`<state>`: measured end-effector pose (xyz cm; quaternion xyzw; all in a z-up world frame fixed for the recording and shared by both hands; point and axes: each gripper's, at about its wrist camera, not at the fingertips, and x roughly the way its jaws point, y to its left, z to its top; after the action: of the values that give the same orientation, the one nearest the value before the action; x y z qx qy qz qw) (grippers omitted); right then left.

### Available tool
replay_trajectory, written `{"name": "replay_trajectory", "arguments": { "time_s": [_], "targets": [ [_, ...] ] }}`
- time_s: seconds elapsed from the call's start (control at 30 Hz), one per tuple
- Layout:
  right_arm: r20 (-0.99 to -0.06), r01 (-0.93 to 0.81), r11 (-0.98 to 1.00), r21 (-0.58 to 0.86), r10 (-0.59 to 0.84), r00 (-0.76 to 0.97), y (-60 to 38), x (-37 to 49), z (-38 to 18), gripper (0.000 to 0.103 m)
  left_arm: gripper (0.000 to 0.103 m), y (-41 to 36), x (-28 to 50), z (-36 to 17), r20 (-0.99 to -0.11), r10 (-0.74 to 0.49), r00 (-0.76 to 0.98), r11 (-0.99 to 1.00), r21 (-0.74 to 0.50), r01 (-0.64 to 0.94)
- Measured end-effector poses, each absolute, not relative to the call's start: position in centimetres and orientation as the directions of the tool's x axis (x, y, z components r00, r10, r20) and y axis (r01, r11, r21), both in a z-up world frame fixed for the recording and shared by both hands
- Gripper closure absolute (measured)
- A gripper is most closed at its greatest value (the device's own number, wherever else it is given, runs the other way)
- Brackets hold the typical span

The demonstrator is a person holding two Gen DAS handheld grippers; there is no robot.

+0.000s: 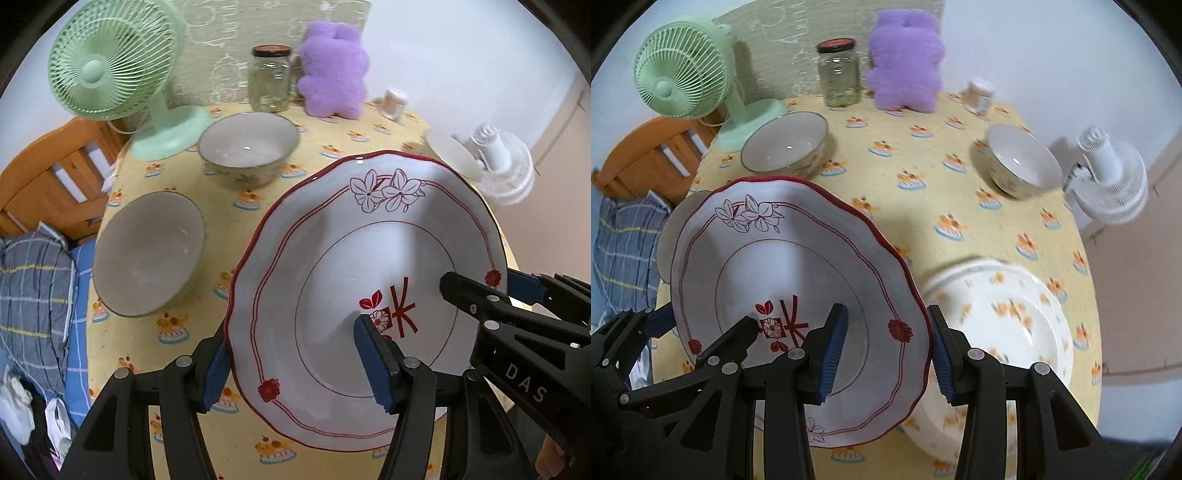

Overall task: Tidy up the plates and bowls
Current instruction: 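Lower the red-rimmed plate onto the orange-flower plate stack with both grippers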

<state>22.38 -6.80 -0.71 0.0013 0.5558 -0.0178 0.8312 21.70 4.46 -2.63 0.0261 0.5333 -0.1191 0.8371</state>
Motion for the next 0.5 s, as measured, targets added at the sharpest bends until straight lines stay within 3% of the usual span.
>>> {"name": "replay_trajectory", "arguments": {
  "time_s": [0.5],
  "targets": [
    [-0.935, 0.172, 0.985, 0.004, -0.057, 0.350, -13.4, 16.9, -1.9, 0.056, 0.040, -1.8, 18.4, -3.8, -0.912, -0.215, 0.350, 0.936, -0.090, 0.340]
  ]
}}
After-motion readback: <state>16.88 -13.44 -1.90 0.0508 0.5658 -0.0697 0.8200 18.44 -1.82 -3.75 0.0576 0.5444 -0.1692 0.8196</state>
